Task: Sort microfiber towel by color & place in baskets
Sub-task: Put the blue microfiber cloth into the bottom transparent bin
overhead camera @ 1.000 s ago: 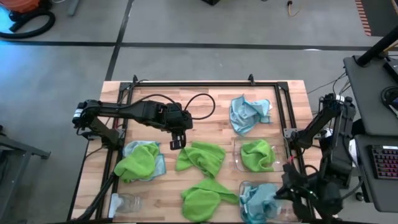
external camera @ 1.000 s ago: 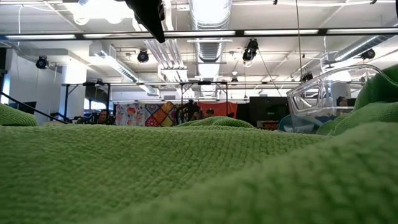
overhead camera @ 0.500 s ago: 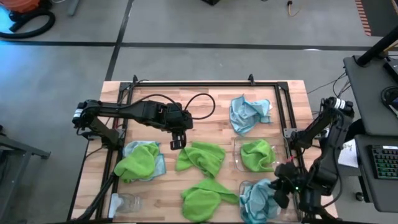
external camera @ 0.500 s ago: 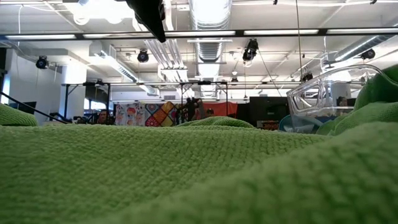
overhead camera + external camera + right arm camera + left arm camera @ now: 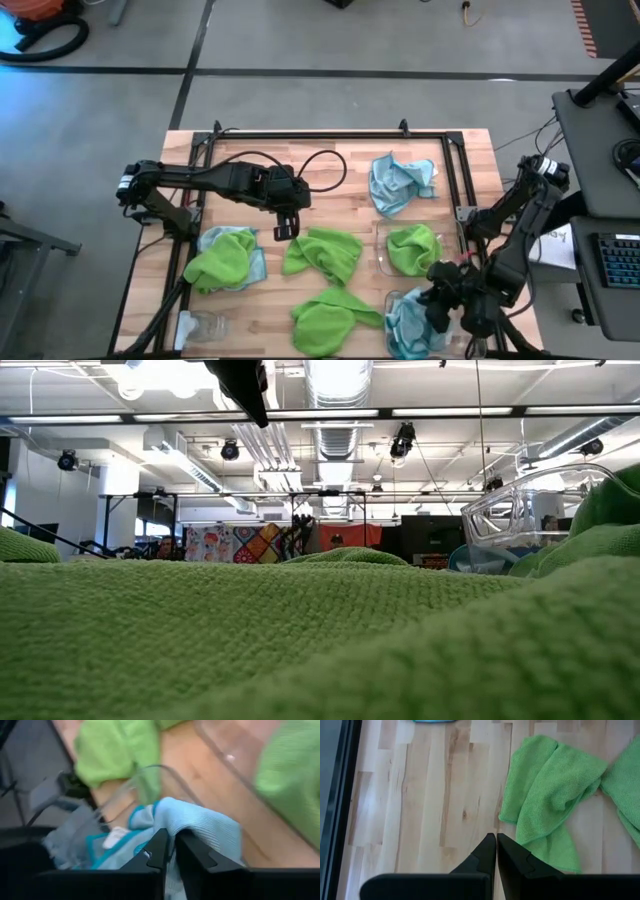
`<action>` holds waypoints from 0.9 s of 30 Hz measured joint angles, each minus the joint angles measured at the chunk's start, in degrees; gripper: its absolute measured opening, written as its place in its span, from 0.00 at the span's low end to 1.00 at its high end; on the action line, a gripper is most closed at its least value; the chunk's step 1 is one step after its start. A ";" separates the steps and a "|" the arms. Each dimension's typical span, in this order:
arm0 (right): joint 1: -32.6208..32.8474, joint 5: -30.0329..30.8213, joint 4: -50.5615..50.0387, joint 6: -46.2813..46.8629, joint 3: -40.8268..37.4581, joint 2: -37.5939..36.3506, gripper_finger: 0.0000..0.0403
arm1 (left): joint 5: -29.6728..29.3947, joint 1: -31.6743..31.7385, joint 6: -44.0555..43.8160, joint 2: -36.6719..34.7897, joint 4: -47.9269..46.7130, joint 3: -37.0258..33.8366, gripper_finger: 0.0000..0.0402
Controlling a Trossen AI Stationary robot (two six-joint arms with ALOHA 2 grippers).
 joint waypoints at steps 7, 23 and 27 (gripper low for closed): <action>-1.45 -0.54 6.15 -12.09 0.10 -0.01 0.24 | 0.09 0.00 0.04 0.00 -0.02 0.00 0.00; -5.18 -12.16 4.39 -16.74 0.13 -1.06 0.36 | 0.11 0.00 -0.04 0.00 0.85 0.00 0.00; -10.81 -8.35 -0.40 -20.64 0.15 -1.03 0.36 | 0.11 0.00 -0.20 0.00 0.94 0.00 0.00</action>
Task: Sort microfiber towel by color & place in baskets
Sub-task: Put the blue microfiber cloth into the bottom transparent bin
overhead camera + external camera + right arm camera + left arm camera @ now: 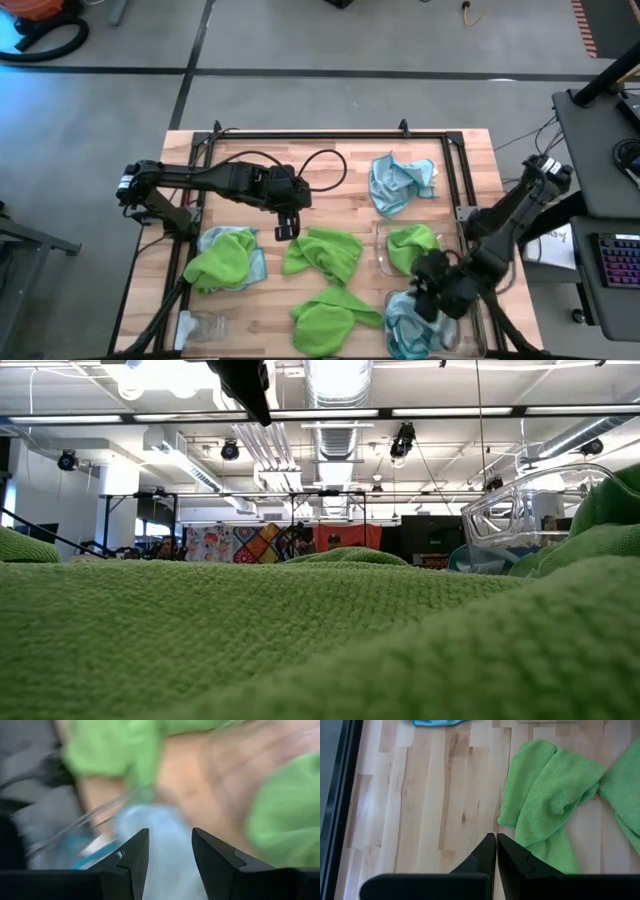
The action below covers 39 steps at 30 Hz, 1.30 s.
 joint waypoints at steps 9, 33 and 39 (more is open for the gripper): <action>-15.60 -0.28 -15.85 -3.79 0.00 -0.88 0.33 | 0.00 0.00 -0.24 0.00 0.02 0.00 0.00; -50.86 10.04 -24.77 -30.66 0.00 -3.32 0.26 | 0.00 0.00 0.11 0.00 0.37 0.00 0.00; -59.90 4.50 -17.33 -41.14 -0.06 -3.32 0.30 | -0.01 0.00 0.58 0.00 0.33 0.00 0.00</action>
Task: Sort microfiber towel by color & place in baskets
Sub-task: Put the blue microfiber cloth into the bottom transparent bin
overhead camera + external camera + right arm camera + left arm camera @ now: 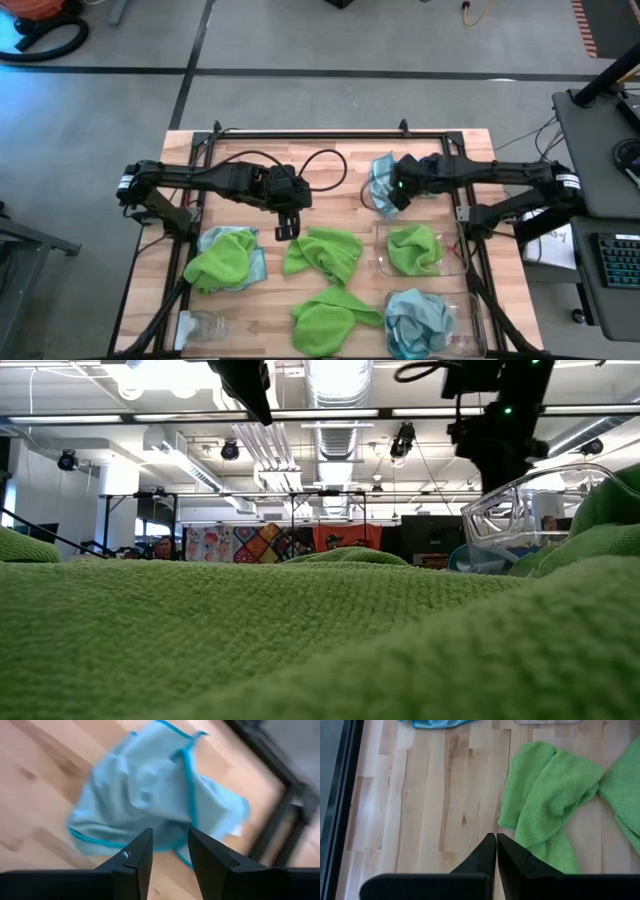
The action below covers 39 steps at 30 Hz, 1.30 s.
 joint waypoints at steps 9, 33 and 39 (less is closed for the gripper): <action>-11.43 -6.55 6.33 -10.60 -0.25 0.47 0.39 | -0.01 0.00 0.05 0.00 -0.25 0.00 0.00; -24.48 -19.06 17.89 -17.34 -12.79 1.41 0.48 | 0.01 0.00 0.03 0.00 0.04 0.00 0.00; -24.43 -19.40 18.70 -16.70 -13.08 4.86 0.48 | 0.01 0.00 0.03 0.00 0.11 0.00 0.00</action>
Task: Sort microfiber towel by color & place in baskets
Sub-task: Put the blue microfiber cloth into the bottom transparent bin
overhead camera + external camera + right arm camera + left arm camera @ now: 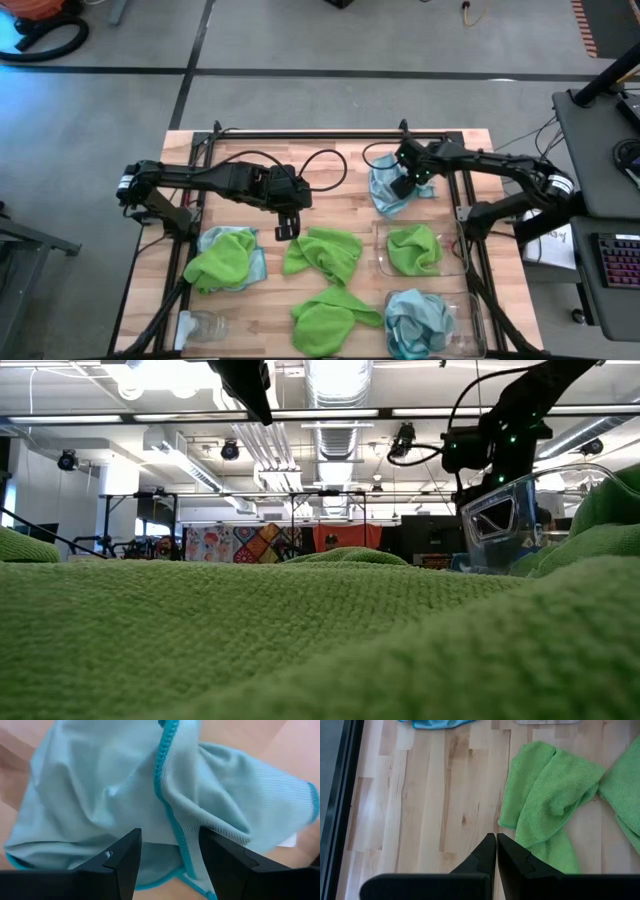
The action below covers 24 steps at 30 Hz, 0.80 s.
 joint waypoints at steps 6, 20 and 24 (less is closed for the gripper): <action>0.00 -5.45 1.58 -0.04 -0.02 4.73 0.48 | 0.00 0.00 0.00 0.00 0.00 0.00 0.00; 0.02 -6.68 3.09 -0.46 0.09 12.02 0.47 | 0.00 0.00 0.00 0.00 0.00 0.00 0.00; 0.00 -6.68 3.11 0.02 0.09 11.89 0.41 | 0.00 0.00 0.00 0.00 0.00 0.00 0.00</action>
